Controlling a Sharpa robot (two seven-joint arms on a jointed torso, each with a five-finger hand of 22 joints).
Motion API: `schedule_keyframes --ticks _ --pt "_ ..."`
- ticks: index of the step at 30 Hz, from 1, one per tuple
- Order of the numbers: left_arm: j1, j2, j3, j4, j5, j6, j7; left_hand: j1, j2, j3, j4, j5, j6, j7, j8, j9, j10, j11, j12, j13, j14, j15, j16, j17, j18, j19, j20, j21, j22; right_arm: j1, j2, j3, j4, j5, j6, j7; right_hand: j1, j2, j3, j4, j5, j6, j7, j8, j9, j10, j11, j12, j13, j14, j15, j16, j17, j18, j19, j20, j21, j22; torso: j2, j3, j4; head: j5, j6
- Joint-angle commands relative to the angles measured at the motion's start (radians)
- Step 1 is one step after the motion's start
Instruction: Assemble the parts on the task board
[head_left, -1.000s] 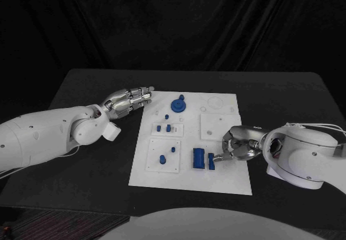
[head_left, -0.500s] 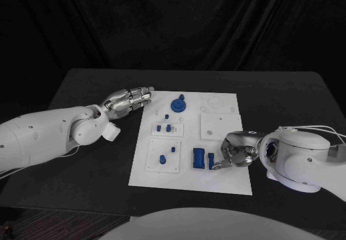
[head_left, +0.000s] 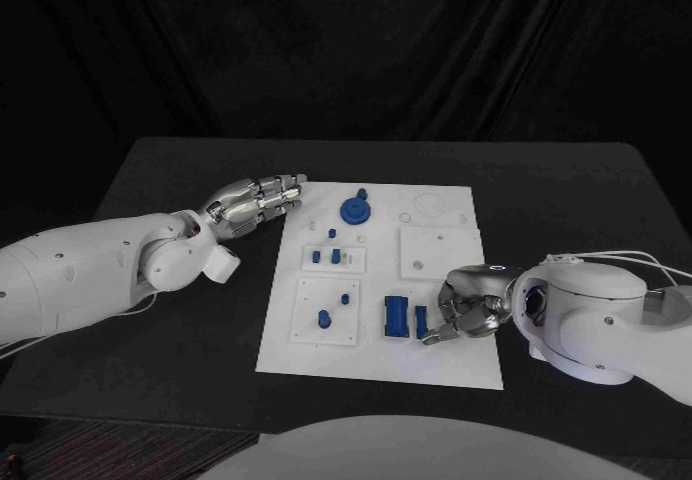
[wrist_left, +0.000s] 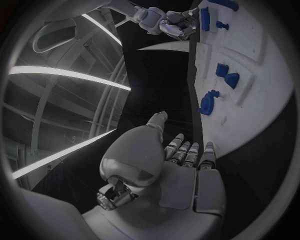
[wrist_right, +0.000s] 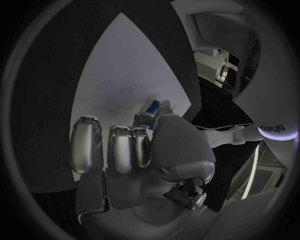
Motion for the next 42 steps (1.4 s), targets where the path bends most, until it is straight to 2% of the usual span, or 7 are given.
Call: schedule_keyframes --ticks 1,23,34,37,39,41,42 --pt "-0.001 0.002 0.001 0.002 0.003 0.011 0.010 0.006 0.004 0.000 -0.006 0.006 0.007 0.018 0.004 0.001 0.004 0.006 0.003 0.002 0.001 0.009 -0.004 -0.001 0.007 -0.001 0.004 -0.003 -0.002 -0.008 0.004 0.000 -0.004 -0.010 0.013 -0.031 -0.001 0.009 0.001 -0.003 -0.001 -0.006 0.000 -0.004 0.003 0.106 -0.009 0.003 0.263 0.090 -0.005 0.002 0.196 -0.019 0.006 -0.007 -0.001 0.196 0.000 0.0000 0.0001 0.001 0.000" --pt "-0.001 0.004 0.001 0.000 0.003 0.015 0.008 0.006 0.004 0.003 -0.010 0.008 0.007 0.018 0.004 0.001 0.004 0.006 0.003 0.002 0.001 0.009 -0.004 -0.001 0.007 -0.001 0.005 -0.003 -0.002 -0.020 0.016 0.000 -0.027 0.002 -0.003 -0.062 0.019 0.060 0.010 -0.004 0.006 -0.015 -0.002 -0.017 0.017 0.106 -0.011 0.003 0.263 0.091 -0.007 0.005 0.201 -0.021 0.011 -0.010 0.012 0.199 -0.001 0.0002 0.0004 0.003 0.000" --pt "-0.002 0.004 0.001 -0.001 0.003 0.016 0.007 0.006 0.005 0.007 -0.013 0.009 0.007 0.018 0.005 0.001 0.004 0.006 0.003 0.002 0.001 0.009 -0.004 -0.001 0.007 -0.001 0.005 -0.003 -0.002 -0.021 0.019 0.000 -0.028 0.006 0.007 -0.070 -0.002 0.088 0.000 -0.001 0.018 -0.013 -0.003 -0.027 0.022 0.106 -0.012 0.003 0.263 0.091 -0.008 0.005 0.202 -0.021 0.011 -0.011 0.011 0.199 -0.002 0.0005 0.0006 0.004 0.000" --pt "-0.002 0.005 0.001 -0.001 0.003 0.016 0.007 0.006 0.005 0.007 -0.013 0.009 0.007 0.018 0.005 0.001 0.004 0.006 0.003 0.002 0.001 0.009 -0.004 -0.001 0.007 -0.001 0.005 -0.003 -0.002 -0.021 0.019 0.000 -0.028 0.014 0.018 -0.072 0.015 0.099 -0.004 -0.010 0.074 -0.013 -0.004 -0.038 0.027 0.106 -0.012 0.003 0.263 0.091 -0.009 0.004 0.200 -0.020 0.009 -0.011 0.010 0.198 -0.002 0.0006 0.0007 0.004 0.000" --pt "-0.002 0.005 0.001 -0.001 0.003 0.016 0.007 0.006 0.005 0.007 -0.013 0.009 0.007 0.018 0.005 0.001 0.004 0.006 0.003 0.002 0.001 0.009 -0.004 -0.001 0.007 -0.001 0.005 -0.003 -0.002 -0.021 0.019 0.000 -0.028 0.022 0.024 -0.072 0.056 0.102 0.000 -0.028 0.162 -0.021 -0.005 -0.054 0.026 0.106 -0.013 0.003 0.263 0.091 -0.010 0.004 0.200 -0.019 0.005 -0.012 0.003 0.196 -0.001 0.0006 0.0008 0.004 0.000" --pt "-0.002 0.005 0.001 -0.001 0.003 0.017 0.007 0.006 0.005 0.009 -0.015 0.010 0.008 0.019 0.005 0.001 0.004 0.006 0.003 0.002 0.001 0.009 -0.004 -0.001 0.007 -0.001 0.005 -0.003 -0.002 -0.021 0.019 0.000 -0.028 0.027 0.028 -0.071 0.069 0.102 -0.001 -0.034 0.195 -0.024 -0.004 -0.062 0.027 0.106 -0.013 0.003 0.263 0.091 -0.009 0.004 0.199 -0.018 0.003 -0.012 0.001 0.195 -0.002 0.0003 0.0002 0.005 0.000" --pt "-0.002 0.005 0.001 -0.002 0.003 0.017 0.007 0.006 0.005 0.009 -0.015 0.010 0.008 0.019 0.005 0.001 0.004 0.006 0.003 0.002 0.001 0.009 -0.004 -0.001 0.007 -0.001 0.005 -0.003 -0.002 -0.022 0.019 0.000 -0.028 0.028 0.030 -0.070 0.087 0.102 -0.001 -0.042 0.244 -0.031 -0.004 -0.075 0.024 0.106 -0.013 0.003 0.263 0.090 -0.009 0.002 0.196 -0.017 0.002 -0.012 -0.002 0.194 -0.002 0.0003 0.0002 0.004 0.000"
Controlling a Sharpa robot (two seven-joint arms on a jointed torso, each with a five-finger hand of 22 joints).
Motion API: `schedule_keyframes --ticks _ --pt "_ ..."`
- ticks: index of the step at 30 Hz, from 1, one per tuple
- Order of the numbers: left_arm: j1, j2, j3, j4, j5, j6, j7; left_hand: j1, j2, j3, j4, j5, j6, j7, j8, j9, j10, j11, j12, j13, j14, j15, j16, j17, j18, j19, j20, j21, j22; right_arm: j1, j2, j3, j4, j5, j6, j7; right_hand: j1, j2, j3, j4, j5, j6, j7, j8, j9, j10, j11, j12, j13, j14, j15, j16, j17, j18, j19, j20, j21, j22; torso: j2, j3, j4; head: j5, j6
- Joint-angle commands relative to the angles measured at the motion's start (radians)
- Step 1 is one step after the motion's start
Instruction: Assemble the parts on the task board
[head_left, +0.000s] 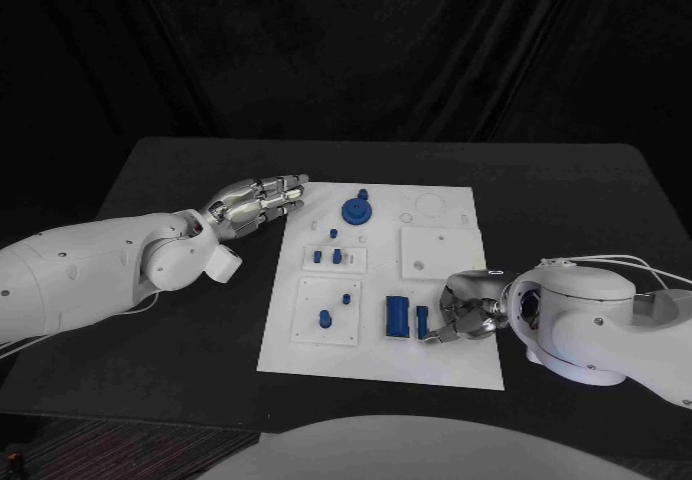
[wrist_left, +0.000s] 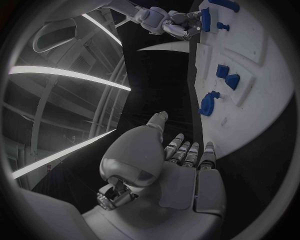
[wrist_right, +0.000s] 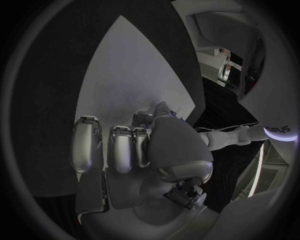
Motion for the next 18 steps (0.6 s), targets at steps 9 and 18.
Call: schedule_keyframes --ticks 9,18 --pt "-0.002 -0.001 0.001 0.002 0.003 0.011 0.011 0.006 0.005 0.003 -0.009 0.007 0.008 0.019 0.005 0.001 0.004 0.007 0.003 0.002 -0.002 0.006 -0.004 -0.001 0.007 -0.001 0.005 -0.003 -0.002 -0.003 -0.018 -0.002 -0.001 0.009 -0.041 0.023 0.017 -0.018 -0.048 0.008 -0.063 -0.152 0.013 -0.201 -0.122 0.106 0.003 0.003 0.263 0.088 0.005 -0.007 0.178 -0.005 -0.010 0.000 -0.034 0.187 0.000 0.0002 -0.0012 0.003 0.000" --pt "-0.002 -0.015 0.001 0.007 0.003 -0.004 0.033 0.004 0.003 0.010 -0.019 0.010 0.017 0.021 0.009 0.002 0.006 0.008 0.003 0.002 -0.002 0.007 -0.004 -0.001 0.008 -0.001 0.007 -0.003 -0.002 0.038 -0.072 -0.002 0.034 0.026 -0.330 0.170 -0.244 -0.048 -0.101 0.033 -0.194 -0.063 0.005 -0.190 -0.099 0.106 -0.002 0.003 0.263 0.096 -0.002 0.009 0.209 -0.019 0.025 -0.004 0.041 0.208 -0.001 0.0001 -0.0014 -0.004 0.000"
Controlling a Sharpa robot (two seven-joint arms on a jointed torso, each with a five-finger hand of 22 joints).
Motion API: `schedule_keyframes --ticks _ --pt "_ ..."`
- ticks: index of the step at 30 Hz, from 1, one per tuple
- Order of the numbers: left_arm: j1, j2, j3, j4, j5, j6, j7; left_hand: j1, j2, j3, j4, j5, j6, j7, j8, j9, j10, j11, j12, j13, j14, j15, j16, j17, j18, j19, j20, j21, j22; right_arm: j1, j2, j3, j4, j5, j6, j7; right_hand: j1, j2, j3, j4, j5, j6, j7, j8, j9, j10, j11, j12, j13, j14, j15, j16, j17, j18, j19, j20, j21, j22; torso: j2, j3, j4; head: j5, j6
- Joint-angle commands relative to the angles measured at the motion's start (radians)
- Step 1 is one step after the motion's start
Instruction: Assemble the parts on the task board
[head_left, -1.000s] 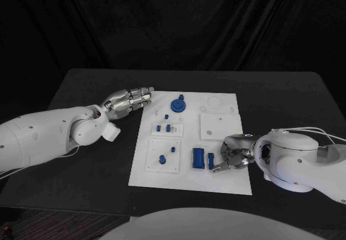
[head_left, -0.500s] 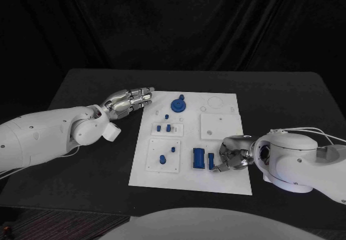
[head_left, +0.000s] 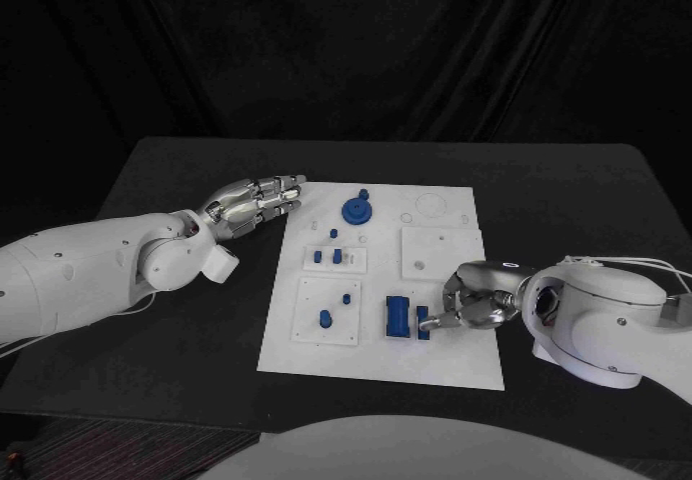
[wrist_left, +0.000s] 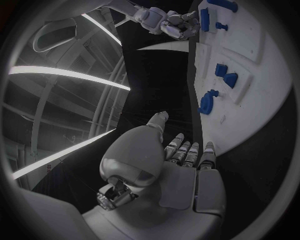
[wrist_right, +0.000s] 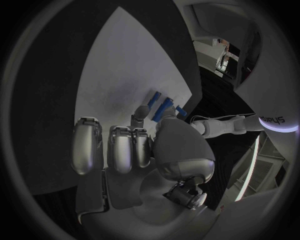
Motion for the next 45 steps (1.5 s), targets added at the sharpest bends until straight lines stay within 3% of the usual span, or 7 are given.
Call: schedule_keyframes --ticks 1,12,20,25,36,37,45 --pt "-0.001 -0.003 0.001 0.005 0.003 -0.010 0.042 0.002 0.003 0.005 -0.014 0.008 0.018 0.023 0.009 0.003 0.006 0.007 0.005 0.002 -0.002 0.009 -0.004 -0.001 0.007 -0.001 0.008 -0.003 -0.001 0.033 -0.023 0.002 0.011 0.034 -0.243 0.115 -0.085 0.009 -0.010 -0.002 -0.003 0.025 -0.003 0.012 0.013 0.106 -0.003 0.000 0.263 0.096 -0.003 0.003 0.208 -0.020 0.027 -0.004 0.009 0.208 -0.001 0.0002 -0.0008 -0.009 0.000" --pt "-0.001 -0.011 0.001 0.018 0.003 -0.079 0.145 -0.031 -0.010 -0.007 -0.019 0.036 0.164 0.024 0.059 0.015 0.094 0.009 0.025 0.019 0.016 0.007 0.008 0.005 0.013 0.029 0.011 0.020 0.014 0.134 -0.062 0.002 -0.056 0.495 -0.545 0.394 -0.148 0.197 -0.087 -0.005 0.023 0.015 0.033 -0.194 -0.153 0.011 0.021 -0.145 0.126 -0.013 0.027 -0.272 -0.194 0.055 -0.161 0.023 -0.406 0.072 -0.008 0.0017 -0.0059 -0.003 0.000" --pt "-0.001 -0.006 0.001 0.026 0.003 -0.134 0.205 -0.030 -0.016 -0.063 0.078 0.025 0.215 0.016 0.061 0.017 0.126 0.002 0.023 0.021 0.019 -0.005 0.007 0.006 0.006 0.029 -0.008 0.020 0.013 0.123 -0.034 0.001 -0.178 0.767 -0.554 0.702 -0.141 0.245 -0.168 -0.006 -0.005 -0.145 0.194 -0.446 -0.415 -0.602 0.210 -1.094 -0.617 -0.424 0.224 -1.198 -0.885 0.078 -0.504 0.169 -1.163 -0.357 -0.016 0.0053 -0.0082 0.001 0.000" --pt "-0.001 -0.003 0.001 0.026 0.003 -0.152 0.214 0.039 -0.020 -0.066 0.116 0.059 0.232 0.009 0.055 0.017 0.130 -0.009 0.021 0.021 0.016 -0.014 0.004 0.005 -0.001 0.023 -0.025 0.017 0.010 0.101 -0.022 0.001 -0.223 0.808 -0.483 0.801 -0.110 0.226 -0.165 -0.008 0.001 -0.409 0.049 -0.643 -0.577 -0.943 0.277 -1.387 -0.866 -0.829 0.361 -1.481 -1.087 0.006 -0.941 0.248 -1.318 -0.636 -0.012 0.0070 -0.0064 0.006 0.000" --pt "-0.001 0.000 0.001 0.026 0.003 -0.161 0.222 0.050 -0.020 -0.064 0.113 0.069 0.236 0.008 0.055 0.018 0.130 -0.008 0.021 0.021 0.016 -0.014 0.004 0.005 -0.002 0.022 -0.025 0.016 0.010 0.083 -0.007 0.001 -0.265 0.827 -0.396 0.852 -0.084 0.231 -0.163 -0.007 -0.004 -0.393 0.046 -0.645 -0.692 -1.014 0.276 -1.348 -0.981 -1.060 0.361 -1.495 -1.220 0.059 -1.292 0.312 -1.347 -1.055 -0.010 0.0061 -0.0021 -0.004 0.000" --pt "0.000 -0.002 0.000 0.024 0.000 -0.143 0.186 -0.362 -0.099 -0.011 0.083 -0.100 0.101 -0.035 0.015 -0.033 0.081 -0.042 -0.007 -0.009 -0.002 -0.041 -0.004 -0.001 -0.044 -0.001 -0.071 -0.003 -0.001 0.085 -0.008 0.001 -0.262 0.796 -0.452 0.792 -0.371 0.152 -0.003 -0.097 -0.052 -0.573 0.032 -0.727 -0.795 -1.154 0.219 -1.424 -1.086 -1.186 0.291 -1.543 -1.307 0.009 -1.345 0.218 -1.378 -1.135 -0.010 0.0057 -0.0052 0.001 0.000" --pt "-0.017 0.012 0.022 0.048 0.021 -0.228 0.171 -0.609 -0.148 0.023 0.003 -0.203 0.022 -0.063 -0.016 -0.033 0.052 -0.127 -0.007 -0.009 -0.002 -0.113 -0.004 -0.001 -0.056 -0.001 -0.106 -0.003 -0.001 0.041 0.033 0.038 -0.285 0.880 -0.488 0.827 -0.858 -0.021 0.294 -0.297 -0.052 -0.859 0.032 -0.890 -1.008 -1.465 0.093 -1.571 -1.308 -1.464 0.139 -1.543 -1.307 -0.062 -1.464 0.021 -1.378 -1.307 -0.038 0.0049 -0.0087 -0.009 0.042"
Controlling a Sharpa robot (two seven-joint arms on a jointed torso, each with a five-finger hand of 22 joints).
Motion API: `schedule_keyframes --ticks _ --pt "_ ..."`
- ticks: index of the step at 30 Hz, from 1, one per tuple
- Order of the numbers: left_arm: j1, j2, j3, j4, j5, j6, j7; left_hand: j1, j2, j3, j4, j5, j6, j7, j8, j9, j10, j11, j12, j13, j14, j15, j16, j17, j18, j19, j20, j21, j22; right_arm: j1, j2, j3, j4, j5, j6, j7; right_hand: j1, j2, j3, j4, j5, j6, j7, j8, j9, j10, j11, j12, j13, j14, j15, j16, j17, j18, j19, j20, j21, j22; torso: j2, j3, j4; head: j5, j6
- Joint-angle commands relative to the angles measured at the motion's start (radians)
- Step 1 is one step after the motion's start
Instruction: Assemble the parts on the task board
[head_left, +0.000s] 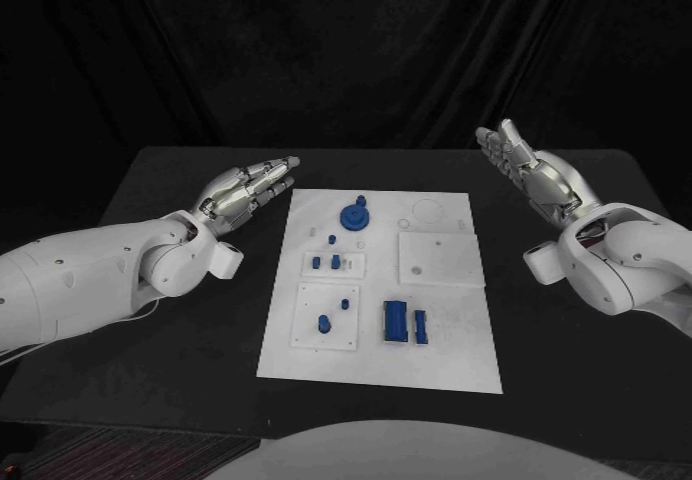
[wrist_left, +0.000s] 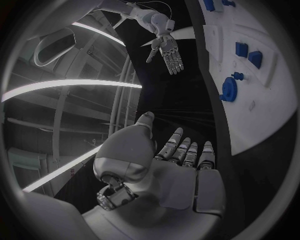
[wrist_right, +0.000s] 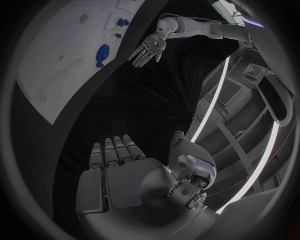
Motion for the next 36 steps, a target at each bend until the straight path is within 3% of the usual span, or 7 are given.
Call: schedule_keyframes --ticks 1,2,6,7,16,17,36 --pt "-0.010 0.013 0.014 0.020 0.025 -0.088 -0.009 -0.314 -0.062 0.041 -0.055 -0.130 -0.102 -0.034 -0.035 -0.015 -0.035 -0.076 -0.011 -0.009 -0.004 -0.035 -0.008 -0.003 -0.048 -0.006 -0.041 -0.007 -0.004 -0.029 0.025 0.020 -0.014 0.084 -0.044 0.036 -0.071 -0.008 0.073 -0.012 -0.004 -0.108 0.000 -0.005 -0.019 -0.091 -0.002 -0.005 -0.020 -0.047 -0.003 -0.004 -0.001 -0.007 -0.001 -0.013 -0.004 -0.008 -0.026 -0.0008 -0.0036 -0.008 0.032" --pt "-0.014 0.016 0.019 0.026 0.030 -0.109 -0.012 -0.344 -0.068 0.045 -0.055 -0.142 -0.112 -0.107 -0.038 -0.015 -0.038 -0.076 -0.011 -0.009 -0.004 -0.035 -0.008 -0.003 -0.049 -0.006 -0.044 -0.007 -0.004 -0.040 0.036 0.029 -0.020 0.106 -0.053 0.045 -0.090 -0.008 0.073 -0.012 -0.004 -0.108 0.000 -0.005 -0.019 -0.091 -0.002 -0.005 -0.020 -0.047 -0.003 -0.004 -0.001 -0.007 -0.001 -0.013 -0.004 -0.008 -0.034 -0.0010 -0.0045 -0.010 0.043" --pt "-0.035 0.035 0.048 0.058 0.057 -0.218 -0.031 -0.437 -0.086 0.058 -0.055 -0.181 -0.141 -0.107 -0.108 -0.015 -0.112 -0.076 -0.011 -0.009 -0.004 -0.035 -0.008 -0.003 -0.053 -0.006 -0.055 -0.007 -0.004 -0.097 0.089 0.077 -0.049 0.215 -0.099 0.089 -0.188 -0.008 0.073 -0.012 -0.004 -0.108 0.000 -0.005 -0.019 -0.091 -0.002 -0.005 -0.020 -0.047 -0.003 -0.004 -0.001 -0.007 -0.001 -0.013 -0.004 -0.008 -0.070 -0.0021 -0.0090 -0.023 0.098" --pt "-0.041 0.040 0.056 0.067 0.065 -0.249 -0.037 -0.458 -0.090 0.129 -0.055 -0.189 -0.148 -0.107 -0.108 -0.015 -0.112 -0.076 -0.011 -0.009 -0.004 -0.035 -0.008 -0.003 -0.129 -0.006 -0.057 -0.007 -0.004 -0.114 0.105 0.091 -0.058 0.246 -0.113 0.102 -0.188 -0.008 0.073 -0.012 -0.004 -0.108 0.000 -0.005 -0.019 -0.091 -0.002 -0.005 -0.020 -0.047 -0.003 -0.004 -0.001 -0.007 -0.001 -0.013 -0.004 -0.008 -0.080 -0.0024 -0.0103 -0.027 0.113" --pt "-0.096 0.089 0.131 0.149 0.137 -0.537 -0.087 -0.618 -0.121 0.129 -0.055 -0.256 -0.198 -0.107 -0.108 -0.015 -0.112 -0.076 -0.011 -0.009 -0.004 -0.035 -0.008 -0.003 -0.129 -0.006 -0.129 -0.007 -0.004 -0.236 0.218 0.192 -0.120 0.477 -0.211 0.196 -0.188 -0.008 0.073 -0.012 -0.004 -0.108 0.000 -0.005 -0.019 -0.091 -0.002 -0.005 -0.020 -0.047 -0.003 -0.004 -0.001 -0.007 -0.001 -0.013 -0.004 -0.008 -0.154 -0.0046 -0.0194 -0.052 0.224" --pt "-0.104 0.097 0.143 0.162 0.149 -0.583 -0.094 -0.637 -0.194 0.129 -0.055 -0.264 -0.205 -0.107 -0.108 -0.015 -0.112 -0.076 -0.011 -0.009 -0.004 -0.035 -0.008 -0.003 -0.129 -0.006 -0.129 -0.007 -0.004 -0.247 0.229 0.201 -0.126 0.499 -0.221 0.205 -0.188 -0.008 0.073 -0.012 -0.004 -0.108 0.000 -0.005 -0.019 -0.091 -0.002 -0.005 -0.020 -0.047 -0.003 -0.004 -0.001 -0.007 -0.001 -0.013 -0.004 -0.008 -0.161 -0.0048 -0.0202 -0.054 0.234" --pt "-0.148 0.136 0.203 0.228 0.206 -0.812 -0.134 -0.827 -0.194 0.129 -0.055 -0.408 -0.320 -0.107 -0.108 -0.015 -0.112 -0.076 -0.011 -0.009 -0.004 -0.035 -0.008 -0.003 -0.129 -0.006 -0.129 -0.007 -0.004 -0.272 0.252 0.222 -0.139 0.546 -0.240 0.224 -0.188 -0.008 0.073 -0.012 -0.004 -0.108 0.000 -0.005 -0.019 -0.091 -0.002 -0.005 -0.020 -0.047 -0.003 -0.004 -0.001 -0.007 -0.001 -0.013 -0.004 -0.008 -0.173 -0.0052 -0.0218 -0.059 0.253"
